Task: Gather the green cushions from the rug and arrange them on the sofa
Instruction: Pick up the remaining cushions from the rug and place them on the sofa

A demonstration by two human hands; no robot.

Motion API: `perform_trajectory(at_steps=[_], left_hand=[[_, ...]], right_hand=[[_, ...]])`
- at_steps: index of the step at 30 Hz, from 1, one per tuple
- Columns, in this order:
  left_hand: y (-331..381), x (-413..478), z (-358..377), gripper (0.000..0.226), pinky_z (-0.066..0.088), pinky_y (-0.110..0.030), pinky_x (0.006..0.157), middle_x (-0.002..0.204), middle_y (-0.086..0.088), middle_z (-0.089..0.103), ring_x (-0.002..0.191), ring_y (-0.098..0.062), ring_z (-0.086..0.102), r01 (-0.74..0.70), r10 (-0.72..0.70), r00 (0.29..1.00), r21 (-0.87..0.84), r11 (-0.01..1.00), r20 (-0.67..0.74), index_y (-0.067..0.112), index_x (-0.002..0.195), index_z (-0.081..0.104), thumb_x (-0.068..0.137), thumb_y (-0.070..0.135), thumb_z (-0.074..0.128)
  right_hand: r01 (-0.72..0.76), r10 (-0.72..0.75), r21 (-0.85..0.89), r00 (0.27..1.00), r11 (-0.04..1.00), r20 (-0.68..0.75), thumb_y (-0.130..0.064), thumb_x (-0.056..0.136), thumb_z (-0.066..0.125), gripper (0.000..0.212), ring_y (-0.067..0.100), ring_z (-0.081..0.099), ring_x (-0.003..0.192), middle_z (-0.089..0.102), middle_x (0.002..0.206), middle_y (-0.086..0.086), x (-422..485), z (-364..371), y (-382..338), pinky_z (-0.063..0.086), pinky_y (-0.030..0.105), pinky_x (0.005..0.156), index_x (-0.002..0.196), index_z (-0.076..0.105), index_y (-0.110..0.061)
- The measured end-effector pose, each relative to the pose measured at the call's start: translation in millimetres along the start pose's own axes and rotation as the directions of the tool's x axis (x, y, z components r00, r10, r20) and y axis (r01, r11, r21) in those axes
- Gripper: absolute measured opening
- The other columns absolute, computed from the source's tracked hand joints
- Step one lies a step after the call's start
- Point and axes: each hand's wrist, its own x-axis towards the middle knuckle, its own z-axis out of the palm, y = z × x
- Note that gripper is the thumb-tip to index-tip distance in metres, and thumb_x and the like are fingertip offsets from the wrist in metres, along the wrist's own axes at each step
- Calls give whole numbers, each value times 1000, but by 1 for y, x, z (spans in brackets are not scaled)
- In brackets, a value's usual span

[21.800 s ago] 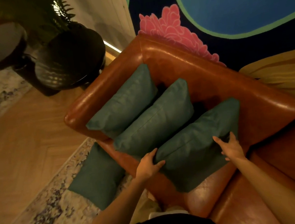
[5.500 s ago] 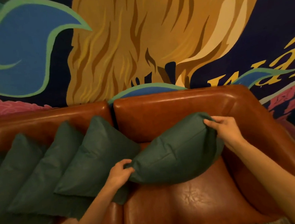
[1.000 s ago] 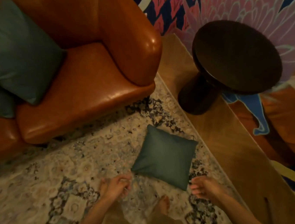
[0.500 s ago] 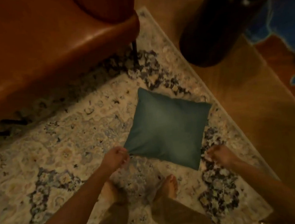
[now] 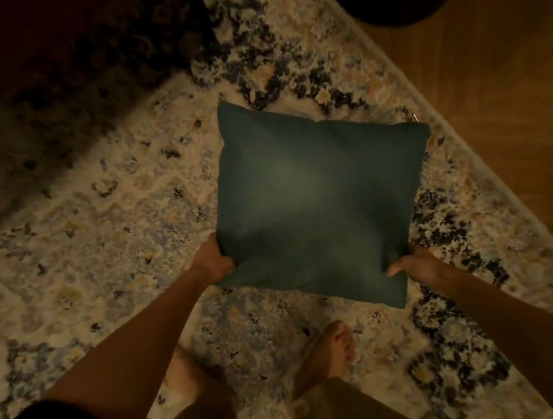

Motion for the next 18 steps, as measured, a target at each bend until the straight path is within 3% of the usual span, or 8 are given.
perform_trajectory(at_steps=[2,4,7,10,12,15,18], left_hand=[[0,-1,6,83,42,-43,98,139,-19,47,125,-38,47,15,-16,1000,66,998,23,7,141,32,68,18,70],[2,-11,2,67,44,-39,89,130,-18,54,117,-36,52,34,-32,999,64,997,-32,8,137,39,75,13,66],[10,-45,-22,60,47,-35,77,108,-12,64,95,-29,60,40,-45,998,-115,993,-42,10,125,54,65,19,58],[15,-88,-44,39,45,-29,72,103,-6,65,83,-15,57,38,-31,999,-430,902,24,11,110,63,72,8,56],[16,-120,-62,29,42,-25,74,105,-1,65,91,-14,58,35,-5,999,-558,829,54,16,102,66,75,8,58],[5,-155,-86,38,45,-38,95,119,-6,67,111,-26,59,44,35,995,-718,695,95,17,105,70,68,19,61],[-5,-186,-105,32,44,-40,96,119,-4,67,111,-24,59,82,18,994,-824,560,111,15,114,65,83,24,60]], right_hand=[[66,-65,80,998,995,-9,-27,34,97,112,34,57,119,60,132,12,9,-1,16,46,52,103,134,52,-3],[137,-126,168,989,976,-77,-55,26,95,123,31,61,111,63,126,9,-14,-4,10,48,50,100,131,54,-7],[157,-112,248,976,956,-186,-38,66,85,76,28,60,101,63,118,10,-62,-19,-8,49,42,96,128,55,-7],[161,-111,302,978,940,-176,-42,66,81,73,29,64,103,65,122,8,-98,-42,-11,50,43,94,127,58,-11],[179,-136,321,979,930,-154,-40,72,79,64,29,67,101,67,121,9,-126,-54,-17,52,42,90,127,60,-14],[203,-182,431,979,880,-90,-25,83,69,46,26,67,99,68,117,9,-171,-67,-34,53,36,79,126,61,-12],[246,-277,567,960,786,-32,-21,74,76,57,25,66,108,67,122,5,-205,-77,-48,59,35,81,128,59,-12]])
